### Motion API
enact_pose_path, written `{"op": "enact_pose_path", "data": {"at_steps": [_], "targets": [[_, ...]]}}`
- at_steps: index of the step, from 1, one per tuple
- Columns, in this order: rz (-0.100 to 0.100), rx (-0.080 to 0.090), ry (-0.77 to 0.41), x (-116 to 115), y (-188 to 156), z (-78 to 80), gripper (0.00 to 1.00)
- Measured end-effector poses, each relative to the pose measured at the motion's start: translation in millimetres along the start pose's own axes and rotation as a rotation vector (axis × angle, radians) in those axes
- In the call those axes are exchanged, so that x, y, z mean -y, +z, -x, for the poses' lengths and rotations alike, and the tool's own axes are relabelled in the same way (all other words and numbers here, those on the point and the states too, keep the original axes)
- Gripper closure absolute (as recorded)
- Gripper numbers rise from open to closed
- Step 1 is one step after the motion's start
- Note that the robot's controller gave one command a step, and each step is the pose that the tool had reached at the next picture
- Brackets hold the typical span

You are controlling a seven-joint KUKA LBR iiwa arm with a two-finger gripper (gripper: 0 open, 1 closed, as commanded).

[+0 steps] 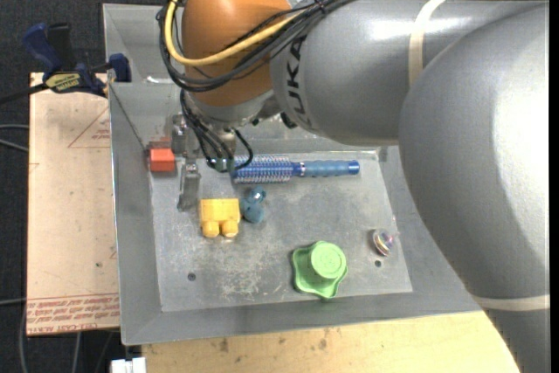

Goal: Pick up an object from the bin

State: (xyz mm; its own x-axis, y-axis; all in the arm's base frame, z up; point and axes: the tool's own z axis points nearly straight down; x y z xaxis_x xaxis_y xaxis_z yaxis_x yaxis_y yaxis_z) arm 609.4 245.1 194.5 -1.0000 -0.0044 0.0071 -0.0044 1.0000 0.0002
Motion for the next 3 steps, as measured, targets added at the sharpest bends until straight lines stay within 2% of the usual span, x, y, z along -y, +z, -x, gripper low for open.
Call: {"op": "enact_pose_path", "data": {"at_steps": [1, 2, 3], "targets": [[-0.003, 0.003, -0.195, 73, 59, -23.5, 0.0], [-0.001, 0.005, -0.364, 85, 126, -17.2, 0.0], [0.001, 0.01, -0.364, 84, 124, -15.7, 1.0]]}}
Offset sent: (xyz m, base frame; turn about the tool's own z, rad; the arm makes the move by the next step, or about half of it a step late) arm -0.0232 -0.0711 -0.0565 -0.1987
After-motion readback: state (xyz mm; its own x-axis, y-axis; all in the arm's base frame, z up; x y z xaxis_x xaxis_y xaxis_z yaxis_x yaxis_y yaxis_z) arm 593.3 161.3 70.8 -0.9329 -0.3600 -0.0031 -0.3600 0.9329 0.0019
